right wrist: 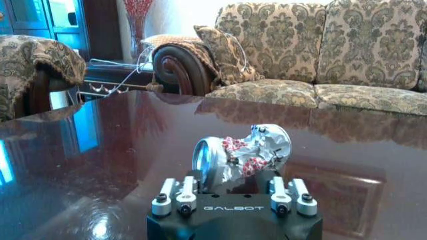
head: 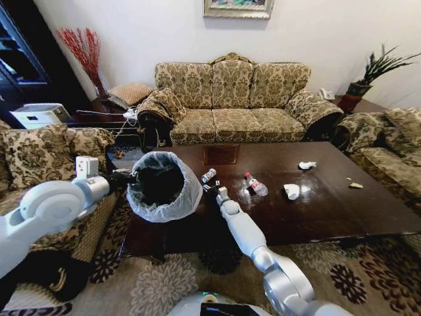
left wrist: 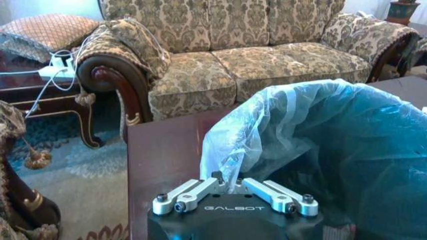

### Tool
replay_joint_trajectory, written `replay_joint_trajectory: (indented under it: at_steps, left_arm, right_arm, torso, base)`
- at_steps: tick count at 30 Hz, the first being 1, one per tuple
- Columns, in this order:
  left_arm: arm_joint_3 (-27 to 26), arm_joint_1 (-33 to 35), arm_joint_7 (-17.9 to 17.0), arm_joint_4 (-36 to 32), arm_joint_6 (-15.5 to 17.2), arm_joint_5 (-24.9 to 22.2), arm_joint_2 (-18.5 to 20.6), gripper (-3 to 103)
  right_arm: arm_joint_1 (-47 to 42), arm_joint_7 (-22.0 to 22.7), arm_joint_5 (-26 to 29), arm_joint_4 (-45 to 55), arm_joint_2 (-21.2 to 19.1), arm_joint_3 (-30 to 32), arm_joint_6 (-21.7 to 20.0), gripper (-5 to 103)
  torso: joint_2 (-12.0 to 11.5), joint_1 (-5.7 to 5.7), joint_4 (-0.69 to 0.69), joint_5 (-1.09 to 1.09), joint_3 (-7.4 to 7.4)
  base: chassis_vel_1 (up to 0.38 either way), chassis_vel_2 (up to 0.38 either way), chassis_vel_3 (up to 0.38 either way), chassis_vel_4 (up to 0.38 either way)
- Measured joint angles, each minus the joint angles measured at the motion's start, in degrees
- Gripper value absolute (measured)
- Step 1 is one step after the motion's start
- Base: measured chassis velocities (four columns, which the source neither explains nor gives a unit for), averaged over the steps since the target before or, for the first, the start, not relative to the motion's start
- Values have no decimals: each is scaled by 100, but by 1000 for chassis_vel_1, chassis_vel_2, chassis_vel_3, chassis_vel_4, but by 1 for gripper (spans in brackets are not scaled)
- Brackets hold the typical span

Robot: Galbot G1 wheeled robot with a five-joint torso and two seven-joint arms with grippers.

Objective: Move to the front of the table and place the trash on the table into the trash bin.

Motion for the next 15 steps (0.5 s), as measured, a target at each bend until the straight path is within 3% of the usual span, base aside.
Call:
replay_joint_trajectory:
  at_steps: [1, 3, 4, 6, 8, 10, 15]
  left_arm:
    - [0, 0, 0, 0, 0, 0, 0, 0]
    - [27, -3, 15, 9, -6, 10, 20, 0]
    - [27, -3, 15, 9, -6, 10, 20, 0]
    - [31, -13, 21, 13, -28, 6, 56, 0]
    - [31, -15, 27, 19, -46, -3, 64, 0]
    - [15, -12, 31, 40, -57, -10, 66, 0]
    - [-2, -2, 26, 40, -58, -45, 74, 0]
  right_arm:
    - [0, 0, 0, 0, 0, 0, 0, 51]
    - [13, -29, -2, -34, 0, 5, 12, 35]
    - [13, -29, -2, -34, 0, 5, 12, 35]
    - [33, -74, 0, -89, 0, 13, 40, 24]
    - [37, -84, 0, -104, 0, 22, 49, 24]
    - [34, -98, 1, -97, 1, 27, 77, 14]
    - [-53, -87, 32, 37, -1, 29, 74, 8]
  torso:
    - [0, 0, 0, 0, 0]
    - [0, 0, 0, 0, 0]
    - [0, 0, 0, 0, 0]
    - [0, 0, 1, 3, 0]
    - [0, 0, 0, 3, 0]
    - [1, 0, 0, 2, -1]
    - [1, -1, 0, 0, -1]
  base:
    - [0, 0, 0, 0]
    - [0, 0, 0, 0]
    - [0, 0, 0, 0]
    - [0, 0, 0, 0]
    - [0, 0, 0, 0]
    - [0, 0, 0, 0]
    - [0, 0, 0, 0]
